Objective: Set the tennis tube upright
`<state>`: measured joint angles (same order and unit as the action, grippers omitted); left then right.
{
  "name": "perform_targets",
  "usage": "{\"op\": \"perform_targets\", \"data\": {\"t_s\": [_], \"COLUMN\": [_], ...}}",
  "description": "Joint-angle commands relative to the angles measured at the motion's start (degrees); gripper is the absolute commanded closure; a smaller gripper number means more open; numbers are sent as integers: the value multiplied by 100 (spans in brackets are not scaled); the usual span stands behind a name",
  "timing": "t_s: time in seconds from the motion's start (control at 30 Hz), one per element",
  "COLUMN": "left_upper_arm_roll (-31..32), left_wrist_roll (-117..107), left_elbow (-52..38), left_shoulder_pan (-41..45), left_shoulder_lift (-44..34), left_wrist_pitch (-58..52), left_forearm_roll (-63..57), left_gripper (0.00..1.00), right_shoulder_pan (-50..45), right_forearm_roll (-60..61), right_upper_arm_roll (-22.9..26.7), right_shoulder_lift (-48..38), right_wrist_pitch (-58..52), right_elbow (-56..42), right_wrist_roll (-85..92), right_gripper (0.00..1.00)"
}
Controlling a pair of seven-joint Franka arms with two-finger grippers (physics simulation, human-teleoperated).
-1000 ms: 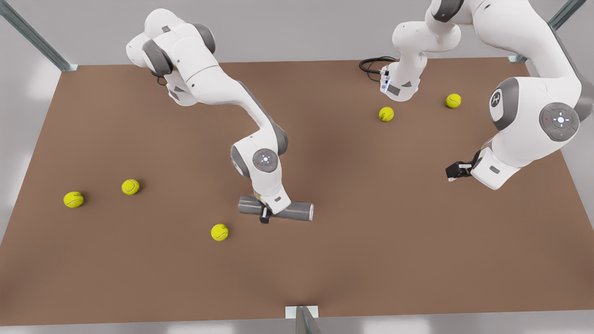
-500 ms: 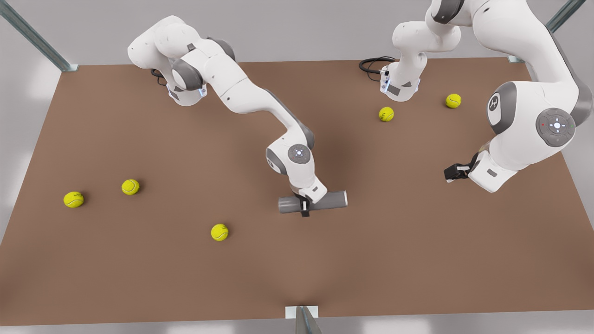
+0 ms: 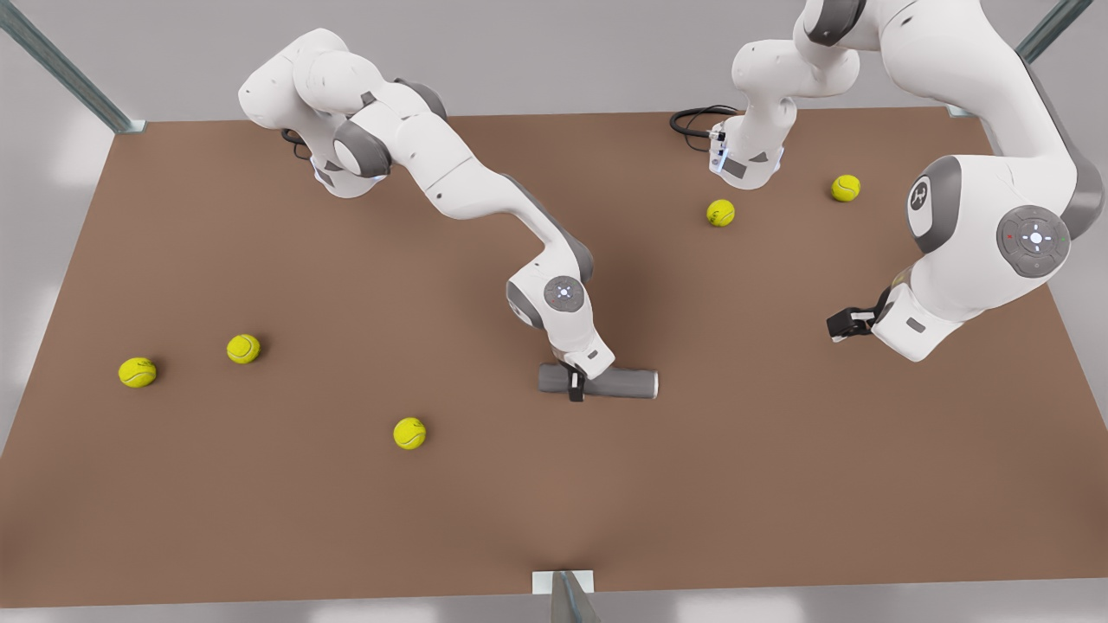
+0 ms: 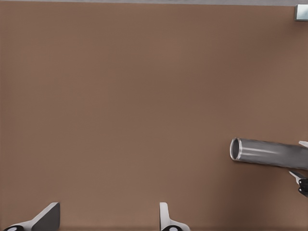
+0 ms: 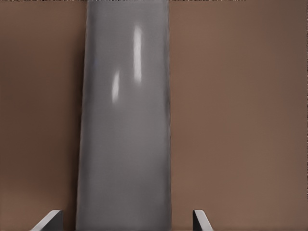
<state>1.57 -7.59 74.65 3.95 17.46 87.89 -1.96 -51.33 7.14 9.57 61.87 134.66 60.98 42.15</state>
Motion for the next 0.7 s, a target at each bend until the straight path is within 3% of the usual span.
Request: {"op": "perform_targets", "data": {"t_s": [0.0,0.2,0.27,0.33,0.37,0.43,0.53,0.67], "left_upper_arm_roll": [1,10,18,62,62,71,106,71], "left_wrist_roll": [-93,-1157,-1621,-2859,-3895,-6191,-8670,-11475], "left_elbow": [-3,-47,-47,-249,-302,-302,-460,-504], "left_shoulder_pan": [53,203,203,396,589,1020,1503,2092], "left_shoulder_lift": [-15,-6,20,318,468,864,1207,1620], "left_wrist_pitch": [-8,0,27,61,307,1072,1925,2848], "left_forearm_roll": [-6,55,64,64,64,459,741,627], "left_gripper": [0,0,0,0,0,0,0,0], "right_shoulder_pan": [0,9,79,745,1115,1906,2706,3243], "right_forearm_roll": [15,51,402,420,420,174,-512,-617], "right_upper_arm_roll": [1,-219,-158,-123,158,466,466,572], "right_shoulder_lift": [-8,-280,-1052,-2159,-2748,-3761,-5132,-5923], "right_wrist_pitch": [42,-28,-1097,-3276,-4358,-5468,-6118,-6294], "right_elbow": [-7,-587,-552,-508,-333,213,1039,1742], "right_wrist_roll": [-277,-681,-716,-918,-1610,-2535,-3503,-3951], "right_gripper": [0,0,0,0,0,0,0,0]}}
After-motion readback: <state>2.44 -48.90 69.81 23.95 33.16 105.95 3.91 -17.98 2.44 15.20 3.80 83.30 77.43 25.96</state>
